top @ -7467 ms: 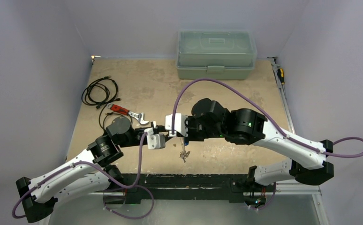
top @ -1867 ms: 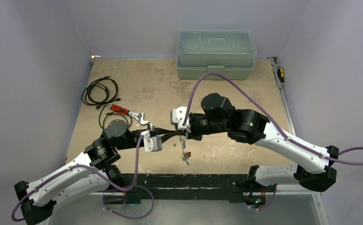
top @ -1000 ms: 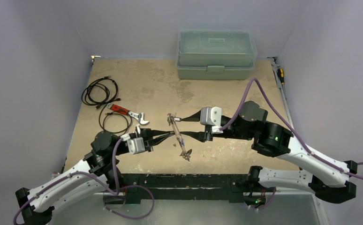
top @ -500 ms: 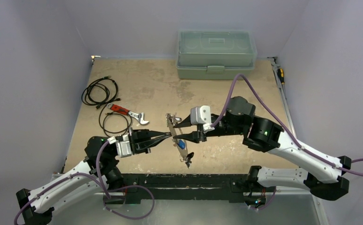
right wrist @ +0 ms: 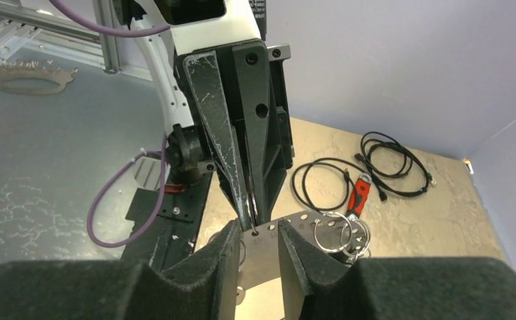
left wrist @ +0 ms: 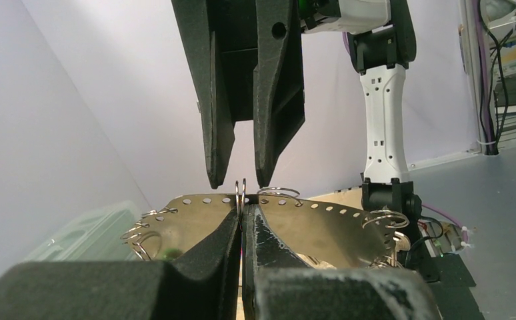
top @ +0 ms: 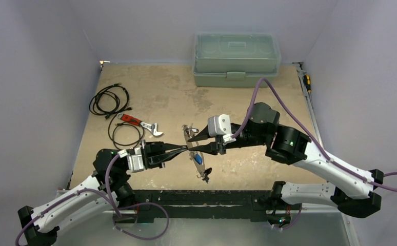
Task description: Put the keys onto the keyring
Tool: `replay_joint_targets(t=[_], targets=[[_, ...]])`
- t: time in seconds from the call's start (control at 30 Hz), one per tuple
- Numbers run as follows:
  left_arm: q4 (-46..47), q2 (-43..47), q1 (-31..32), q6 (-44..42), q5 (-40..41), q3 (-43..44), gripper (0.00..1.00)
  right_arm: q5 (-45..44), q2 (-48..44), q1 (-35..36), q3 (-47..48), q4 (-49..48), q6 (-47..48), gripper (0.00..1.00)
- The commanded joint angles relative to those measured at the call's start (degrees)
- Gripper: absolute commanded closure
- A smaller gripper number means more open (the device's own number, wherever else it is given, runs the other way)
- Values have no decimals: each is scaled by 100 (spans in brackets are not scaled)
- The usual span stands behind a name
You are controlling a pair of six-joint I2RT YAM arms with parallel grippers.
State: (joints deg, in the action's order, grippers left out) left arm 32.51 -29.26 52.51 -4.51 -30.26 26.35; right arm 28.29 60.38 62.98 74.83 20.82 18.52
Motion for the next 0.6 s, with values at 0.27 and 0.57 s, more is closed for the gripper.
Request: replay_joint_targets(t=[0.27,0.57], targets=[[420,-123,-22,16,-122,58,100,203,173,-14,277,129,53,76],[362,-86,-22,-15,-192,12,100,255,387,-14,403,373,63,92]])
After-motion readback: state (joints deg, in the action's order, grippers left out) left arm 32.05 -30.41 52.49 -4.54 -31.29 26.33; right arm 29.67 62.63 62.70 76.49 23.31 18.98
